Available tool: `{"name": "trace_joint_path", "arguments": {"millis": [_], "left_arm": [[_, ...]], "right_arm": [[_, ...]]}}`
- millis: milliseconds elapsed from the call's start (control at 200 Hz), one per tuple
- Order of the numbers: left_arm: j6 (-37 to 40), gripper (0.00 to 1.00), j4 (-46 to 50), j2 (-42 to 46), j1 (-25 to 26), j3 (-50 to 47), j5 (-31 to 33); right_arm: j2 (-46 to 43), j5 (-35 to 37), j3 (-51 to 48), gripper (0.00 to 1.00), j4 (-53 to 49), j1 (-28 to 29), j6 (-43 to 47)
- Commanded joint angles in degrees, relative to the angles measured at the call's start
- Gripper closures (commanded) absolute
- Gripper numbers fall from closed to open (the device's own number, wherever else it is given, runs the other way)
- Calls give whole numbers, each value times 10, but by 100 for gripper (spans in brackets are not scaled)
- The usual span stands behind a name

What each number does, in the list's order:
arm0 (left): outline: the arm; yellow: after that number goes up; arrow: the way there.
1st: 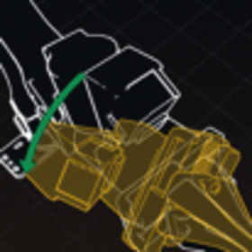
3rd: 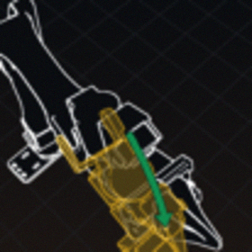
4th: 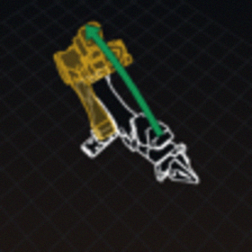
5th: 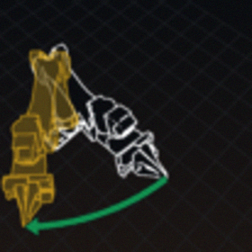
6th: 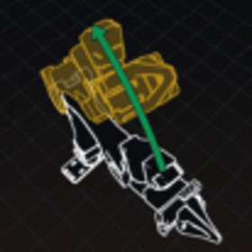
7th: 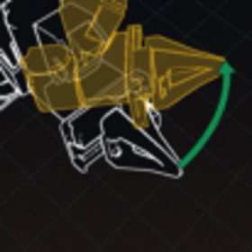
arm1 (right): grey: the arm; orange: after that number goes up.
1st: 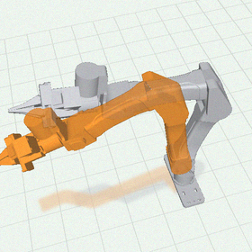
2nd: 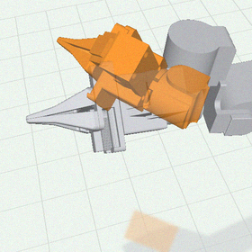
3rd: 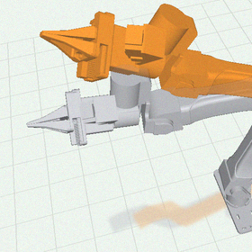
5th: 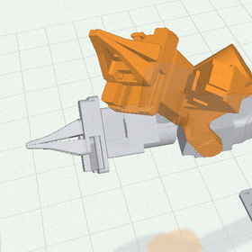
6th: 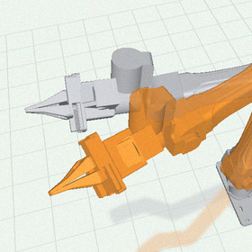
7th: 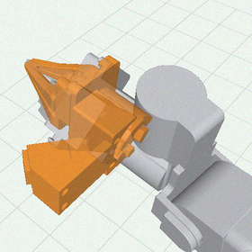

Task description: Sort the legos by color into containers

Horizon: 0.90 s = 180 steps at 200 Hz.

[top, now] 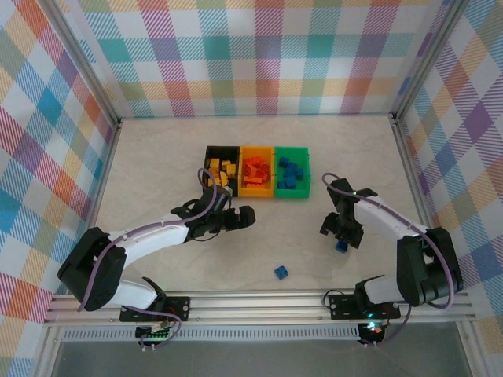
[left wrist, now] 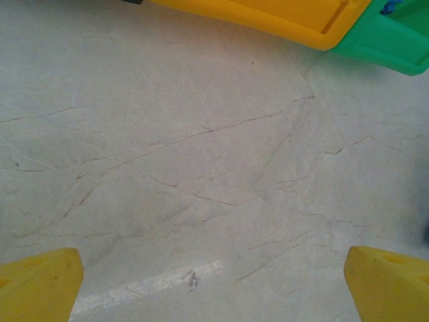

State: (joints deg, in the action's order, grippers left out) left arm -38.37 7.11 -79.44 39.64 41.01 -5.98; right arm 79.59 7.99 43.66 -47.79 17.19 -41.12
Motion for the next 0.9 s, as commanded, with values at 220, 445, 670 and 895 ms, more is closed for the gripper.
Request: {"name": "trace_joint_path", "arguments": {"millis": [220, 445, 670, 895], "left_arm": [[-11, 0, -11, -10, 0, -12, -13], [-10, 0, -3, -3, 1, -8, -13], [-11, 0, -5, -10, 1, -3, -9], [-16, 0, -15, -33, 0, 2, -23]], "right_arm": [[42, -24, -20, 37, 17, -6, 8], [-22, -55, -41, 27, -1, -5, 15], [-65, -83, -57, 25, -55, 36, -7], [-34, -92, -54, 25, -50, 67, -16]]}}
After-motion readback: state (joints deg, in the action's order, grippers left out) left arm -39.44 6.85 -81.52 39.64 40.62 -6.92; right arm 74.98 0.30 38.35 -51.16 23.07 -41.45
